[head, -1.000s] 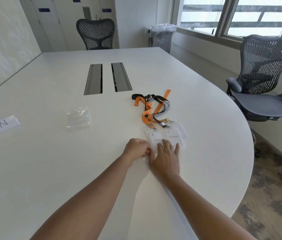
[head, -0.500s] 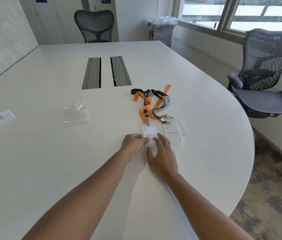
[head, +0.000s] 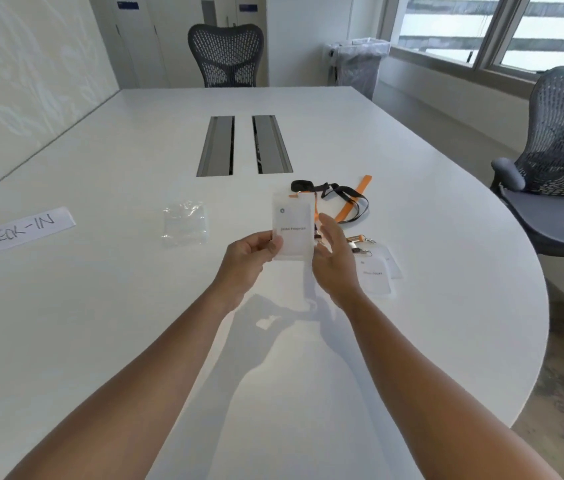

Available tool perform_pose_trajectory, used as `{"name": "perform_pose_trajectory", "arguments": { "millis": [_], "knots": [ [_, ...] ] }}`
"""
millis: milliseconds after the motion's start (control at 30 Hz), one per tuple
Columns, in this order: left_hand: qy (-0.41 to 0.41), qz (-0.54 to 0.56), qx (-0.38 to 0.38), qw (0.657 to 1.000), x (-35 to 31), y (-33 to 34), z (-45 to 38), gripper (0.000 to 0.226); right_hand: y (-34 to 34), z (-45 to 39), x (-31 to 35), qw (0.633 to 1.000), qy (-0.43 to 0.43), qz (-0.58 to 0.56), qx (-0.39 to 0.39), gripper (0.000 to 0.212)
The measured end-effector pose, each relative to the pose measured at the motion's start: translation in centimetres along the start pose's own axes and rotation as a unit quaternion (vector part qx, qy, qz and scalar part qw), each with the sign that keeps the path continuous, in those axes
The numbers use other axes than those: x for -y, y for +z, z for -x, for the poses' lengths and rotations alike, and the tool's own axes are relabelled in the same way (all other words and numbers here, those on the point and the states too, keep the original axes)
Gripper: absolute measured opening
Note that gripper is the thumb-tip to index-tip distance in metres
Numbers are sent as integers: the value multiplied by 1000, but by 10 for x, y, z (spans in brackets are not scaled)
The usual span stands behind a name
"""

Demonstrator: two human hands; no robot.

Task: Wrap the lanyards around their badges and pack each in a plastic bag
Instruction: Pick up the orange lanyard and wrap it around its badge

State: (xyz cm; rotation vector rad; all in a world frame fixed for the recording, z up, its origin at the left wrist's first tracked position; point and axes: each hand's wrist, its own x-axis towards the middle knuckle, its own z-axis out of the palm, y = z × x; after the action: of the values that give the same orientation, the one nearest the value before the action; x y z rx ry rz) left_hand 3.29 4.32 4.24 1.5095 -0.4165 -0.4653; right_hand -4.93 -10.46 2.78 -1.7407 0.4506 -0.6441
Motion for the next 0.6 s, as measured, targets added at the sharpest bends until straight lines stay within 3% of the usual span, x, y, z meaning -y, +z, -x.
{"name": "perform_pose_trajectory", "arguments": {
  "millis": [267, 600],
  "knots": [
    [63, -24, -43, 997, -29, -42, -1, 16, 29, -22, 29, 993, -59, -39, 97, 54],
    [123, -55, -56, 989, -52, -65, 1, 11, 49, -29, 48, 992, -13, -34, 124, 34]
  ]
}}
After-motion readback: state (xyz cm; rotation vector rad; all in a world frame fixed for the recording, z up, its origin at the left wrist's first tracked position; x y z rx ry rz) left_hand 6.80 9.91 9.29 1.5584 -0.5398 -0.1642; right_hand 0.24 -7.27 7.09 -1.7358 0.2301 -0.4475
